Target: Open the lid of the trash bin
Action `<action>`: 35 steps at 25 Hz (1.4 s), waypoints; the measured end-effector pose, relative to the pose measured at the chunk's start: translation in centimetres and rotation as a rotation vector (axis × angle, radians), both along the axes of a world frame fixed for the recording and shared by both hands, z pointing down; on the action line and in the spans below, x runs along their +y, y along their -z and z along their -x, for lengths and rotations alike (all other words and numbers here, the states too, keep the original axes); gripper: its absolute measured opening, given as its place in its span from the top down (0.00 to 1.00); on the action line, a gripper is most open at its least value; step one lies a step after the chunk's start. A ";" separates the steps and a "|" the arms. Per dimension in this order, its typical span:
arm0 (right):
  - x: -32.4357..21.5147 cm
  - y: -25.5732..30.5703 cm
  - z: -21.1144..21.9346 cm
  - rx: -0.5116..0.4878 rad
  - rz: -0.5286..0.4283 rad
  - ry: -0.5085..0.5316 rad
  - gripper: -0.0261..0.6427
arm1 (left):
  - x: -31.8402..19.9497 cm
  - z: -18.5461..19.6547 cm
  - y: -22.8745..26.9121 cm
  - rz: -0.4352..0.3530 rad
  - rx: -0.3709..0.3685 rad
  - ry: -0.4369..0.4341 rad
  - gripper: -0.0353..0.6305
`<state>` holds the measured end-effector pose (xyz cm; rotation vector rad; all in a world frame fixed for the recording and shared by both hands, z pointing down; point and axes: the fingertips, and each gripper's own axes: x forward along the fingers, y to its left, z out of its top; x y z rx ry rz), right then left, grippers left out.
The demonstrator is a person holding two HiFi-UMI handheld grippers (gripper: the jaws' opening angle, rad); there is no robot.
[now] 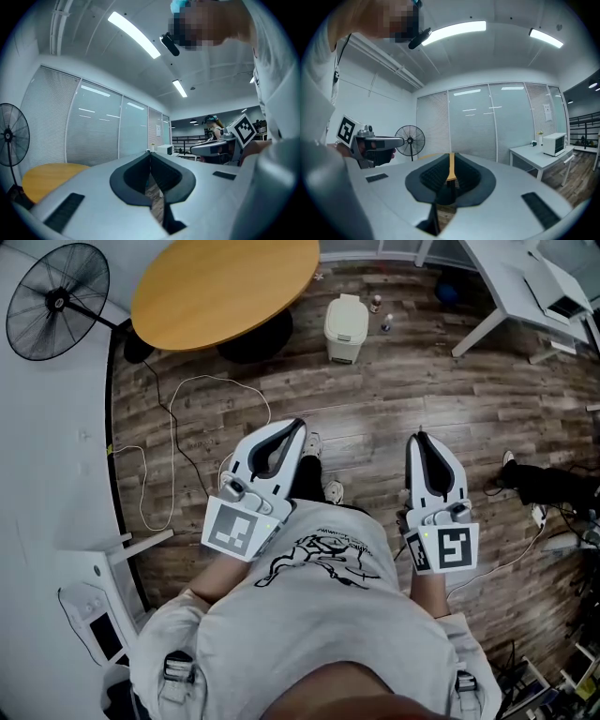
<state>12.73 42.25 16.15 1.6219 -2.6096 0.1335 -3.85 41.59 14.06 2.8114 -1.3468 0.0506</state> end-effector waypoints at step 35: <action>-27.8 0.4 9.0 0.063 0.006 -0.008 0.91 | -27.9 7.7 -0.6 -0.003 0.044 -0.050 0.92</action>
